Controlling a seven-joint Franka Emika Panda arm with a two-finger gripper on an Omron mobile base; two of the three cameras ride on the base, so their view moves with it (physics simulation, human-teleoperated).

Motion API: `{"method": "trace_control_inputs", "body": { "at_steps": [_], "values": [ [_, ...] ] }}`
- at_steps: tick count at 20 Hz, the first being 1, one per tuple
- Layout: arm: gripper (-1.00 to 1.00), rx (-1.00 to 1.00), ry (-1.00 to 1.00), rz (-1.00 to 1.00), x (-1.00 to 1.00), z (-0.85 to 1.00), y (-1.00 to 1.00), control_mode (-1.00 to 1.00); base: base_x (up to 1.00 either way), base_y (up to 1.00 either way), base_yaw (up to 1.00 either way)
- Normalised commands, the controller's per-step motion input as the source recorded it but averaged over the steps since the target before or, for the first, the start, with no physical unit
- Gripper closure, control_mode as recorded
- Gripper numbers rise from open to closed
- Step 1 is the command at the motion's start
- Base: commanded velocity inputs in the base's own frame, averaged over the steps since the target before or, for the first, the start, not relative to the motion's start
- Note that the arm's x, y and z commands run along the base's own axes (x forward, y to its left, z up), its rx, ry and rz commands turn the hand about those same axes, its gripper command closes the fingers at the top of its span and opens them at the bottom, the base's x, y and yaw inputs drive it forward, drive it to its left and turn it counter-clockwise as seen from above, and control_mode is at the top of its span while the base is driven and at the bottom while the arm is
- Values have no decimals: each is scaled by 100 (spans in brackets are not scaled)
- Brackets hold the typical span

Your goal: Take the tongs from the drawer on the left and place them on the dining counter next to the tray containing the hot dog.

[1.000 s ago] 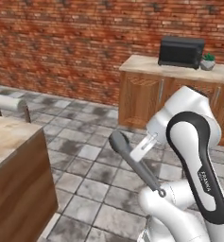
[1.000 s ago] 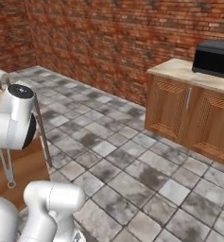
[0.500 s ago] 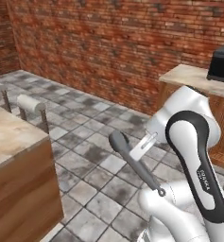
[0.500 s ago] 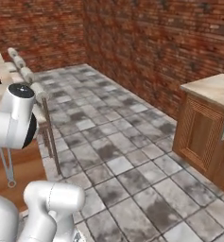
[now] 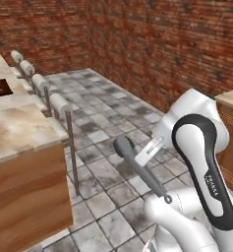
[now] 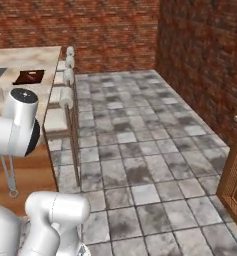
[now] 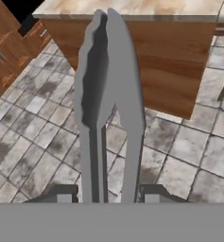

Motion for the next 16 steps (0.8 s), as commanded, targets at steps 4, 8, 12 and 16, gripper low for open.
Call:
{"method": "trace_control_inputs", "body": {
  "at_steps": [4, 8, 12, 16],
  "values": [
    [100, 0, 0, 0, 0, 0, 0, 100, 59, -53, 69],
    [100, 0, 0, 0, 0, 0, 0, 100, 66, -57, 70],
    [100, 0, 0, 0, 0, 0, 0, 100, 69, -69, 66],
    [100, 0, 0, 0, 0, 0, 0, 100, 69, -85, 60]
  ]
}}
